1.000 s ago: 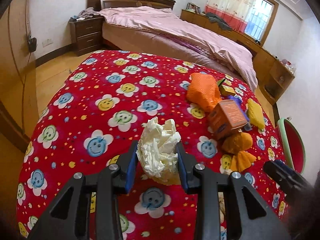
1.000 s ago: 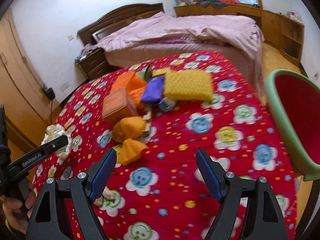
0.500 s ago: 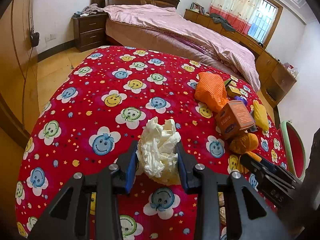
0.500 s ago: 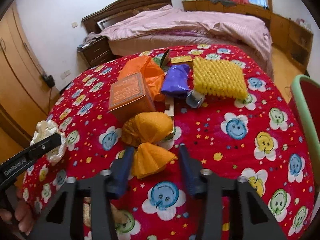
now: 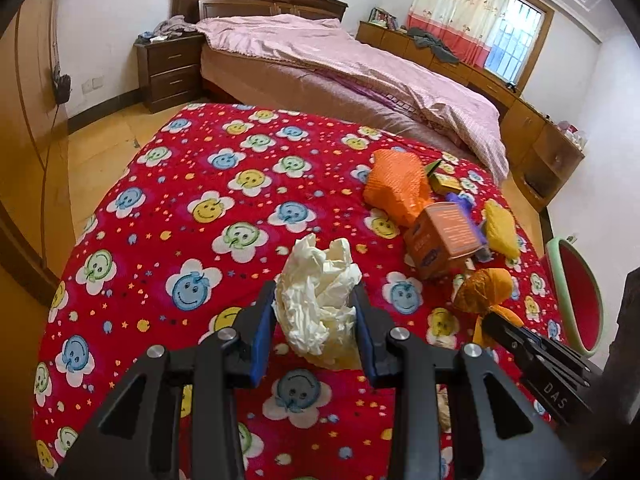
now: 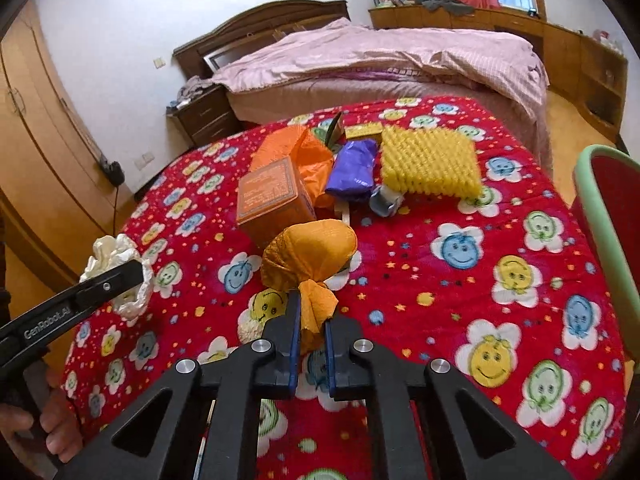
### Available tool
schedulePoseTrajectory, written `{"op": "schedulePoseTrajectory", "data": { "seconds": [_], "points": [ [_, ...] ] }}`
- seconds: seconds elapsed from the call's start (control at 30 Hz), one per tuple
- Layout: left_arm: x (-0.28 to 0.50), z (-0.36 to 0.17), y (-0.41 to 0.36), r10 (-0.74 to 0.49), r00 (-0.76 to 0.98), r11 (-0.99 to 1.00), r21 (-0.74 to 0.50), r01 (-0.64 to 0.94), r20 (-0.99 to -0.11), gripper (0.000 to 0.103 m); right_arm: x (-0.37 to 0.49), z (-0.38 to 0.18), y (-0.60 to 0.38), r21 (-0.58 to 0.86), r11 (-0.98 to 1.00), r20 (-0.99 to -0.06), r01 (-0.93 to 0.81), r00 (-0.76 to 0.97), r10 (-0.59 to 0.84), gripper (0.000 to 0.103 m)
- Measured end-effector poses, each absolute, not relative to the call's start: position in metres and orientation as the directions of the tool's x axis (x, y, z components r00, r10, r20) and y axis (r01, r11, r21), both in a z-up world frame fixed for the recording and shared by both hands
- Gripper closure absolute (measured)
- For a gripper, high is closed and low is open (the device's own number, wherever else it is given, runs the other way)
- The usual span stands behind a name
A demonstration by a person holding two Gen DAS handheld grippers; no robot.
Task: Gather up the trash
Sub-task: 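Grasp the crumpled white tissue with the left tool while the right tool grasps the orange bag, then carry the tissue and orange bag over the bin and release both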
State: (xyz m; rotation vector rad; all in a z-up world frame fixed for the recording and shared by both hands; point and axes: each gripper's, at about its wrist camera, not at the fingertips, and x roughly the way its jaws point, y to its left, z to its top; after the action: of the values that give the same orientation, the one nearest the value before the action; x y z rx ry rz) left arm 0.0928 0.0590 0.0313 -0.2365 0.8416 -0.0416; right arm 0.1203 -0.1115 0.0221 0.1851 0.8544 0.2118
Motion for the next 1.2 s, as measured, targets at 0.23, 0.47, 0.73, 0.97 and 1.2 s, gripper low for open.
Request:
{"op": "schedulePoseTrajectory", "data": {
  "seconds": [0.23, 0.47, 0.73, 0.97, 1.2],
  "points": [
    [0.085, 0.049, 0.038, -0.158, 0.684, 0.975, -0.220, -0.004, -0.712, 0.067, 0.097, 0.047, -0.136, 0.260, 0.962, -0.675, -0.083, 0.696, 0.242, 0.093],
    [0.082, 0.064, 0.009, -0.203, 0.685, 0.974, -0.217, 0.066, -0.700, 0.067, 0.074, 0.066, -0.172, 0.277, 0.961, -0.638, -0.017, 0.744, 0.197, 0.093],
    [0.082, 0.076, -0.036, -0.239, 0.677, 0.971, -0.184, 0.154, -0.696, 0.067, 0.052, 0.078, -0.218, 0.308, 0.949, -0.605, 0.070, 0.784, 0.139, 0.093],
    [0.090, 0.083, -0.080, -0.286, 0.658, 0.957, -0.171, 0.236, -0.696, 0.067, 0.036, 0.082, -0.260, 0.323, 0.934, -0.592, 0.152, 0.803, 0.074, 0.093],
    [0.097, 0.090, -0.132, -0.352, 0.629, 0.927, -0.163, 0.339, -0.693, 0.067, 0.024, 0.082, -0.297, 0.336, 0.915, -0.589, 0.224, 0.808, 0.019, 0.093]
  ]
}}
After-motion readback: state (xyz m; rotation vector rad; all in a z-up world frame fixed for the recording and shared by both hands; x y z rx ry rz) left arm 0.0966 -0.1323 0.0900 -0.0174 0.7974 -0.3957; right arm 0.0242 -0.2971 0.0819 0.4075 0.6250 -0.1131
